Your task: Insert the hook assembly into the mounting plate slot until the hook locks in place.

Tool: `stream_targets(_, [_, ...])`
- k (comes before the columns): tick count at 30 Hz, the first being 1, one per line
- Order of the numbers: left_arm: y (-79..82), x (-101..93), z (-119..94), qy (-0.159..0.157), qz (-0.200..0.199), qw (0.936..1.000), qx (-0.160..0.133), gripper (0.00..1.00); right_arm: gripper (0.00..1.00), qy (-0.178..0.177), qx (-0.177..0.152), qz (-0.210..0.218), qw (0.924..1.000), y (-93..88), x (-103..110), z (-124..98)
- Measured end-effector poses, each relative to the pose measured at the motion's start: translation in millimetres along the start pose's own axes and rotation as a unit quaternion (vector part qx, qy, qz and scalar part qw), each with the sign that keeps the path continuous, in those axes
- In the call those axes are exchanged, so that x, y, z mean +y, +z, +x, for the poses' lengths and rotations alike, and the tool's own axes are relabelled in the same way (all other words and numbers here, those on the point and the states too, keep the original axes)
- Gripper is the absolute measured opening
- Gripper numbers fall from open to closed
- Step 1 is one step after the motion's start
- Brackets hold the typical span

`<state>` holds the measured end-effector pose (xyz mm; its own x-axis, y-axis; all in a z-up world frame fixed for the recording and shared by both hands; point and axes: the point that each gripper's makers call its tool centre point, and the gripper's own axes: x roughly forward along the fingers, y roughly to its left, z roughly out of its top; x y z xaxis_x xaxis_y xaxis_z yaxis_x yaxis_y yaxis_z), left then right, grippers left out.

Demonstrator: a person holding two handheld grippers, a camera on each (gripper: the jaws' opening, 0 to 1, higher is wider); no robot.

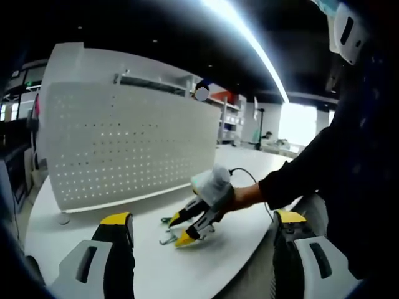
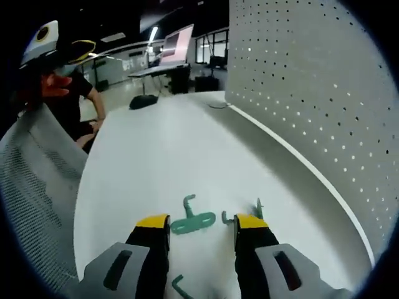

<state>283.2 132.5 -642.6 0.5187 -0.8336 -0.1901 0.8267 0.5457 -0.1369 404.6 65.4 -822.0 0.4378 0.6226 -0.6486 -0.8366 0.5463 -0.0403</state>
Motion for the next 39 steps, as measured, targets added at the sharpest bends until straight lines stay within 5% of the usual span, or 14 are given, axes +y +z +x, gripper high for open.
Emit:
stream_targets(6, [-0.6,-0.6,1.2,-0.003,0.001,1.0,0.001,0.94,0.31,-0.02,-0.012,0.018,0.9996,3.2,-17.4,-14.8])
stream_targets(13, [-0.9,-0.3,1.4,-0.004,0.001,1.0,0.002,0.94,0.21,-0.004,-0.028,0.01,0.9996,21.3,-4.0,-7.9])
stream_targets(25, [-0.5,0.5,-0.3,-0.002,-0.002,1.0,0.0,0.93,0.14,-0.044,0.013,0.035,0.9983,15.1,-12.7,8.6])
stream_targets(30, [-0.8,1.3,0.0,-0.002,-0.003,1.0,0.0,0.93,0.02,-0.05,0.019,0.023,0.9983,13.1,-15.8,6.6])
stream_targets(39, [-0.5,1.9,-0.1,-0.002,-0.005,1.0,-0.003,0.93,0.05,-0.044,0.017,0.016,0.9988,16.9,-11.7,10.5])
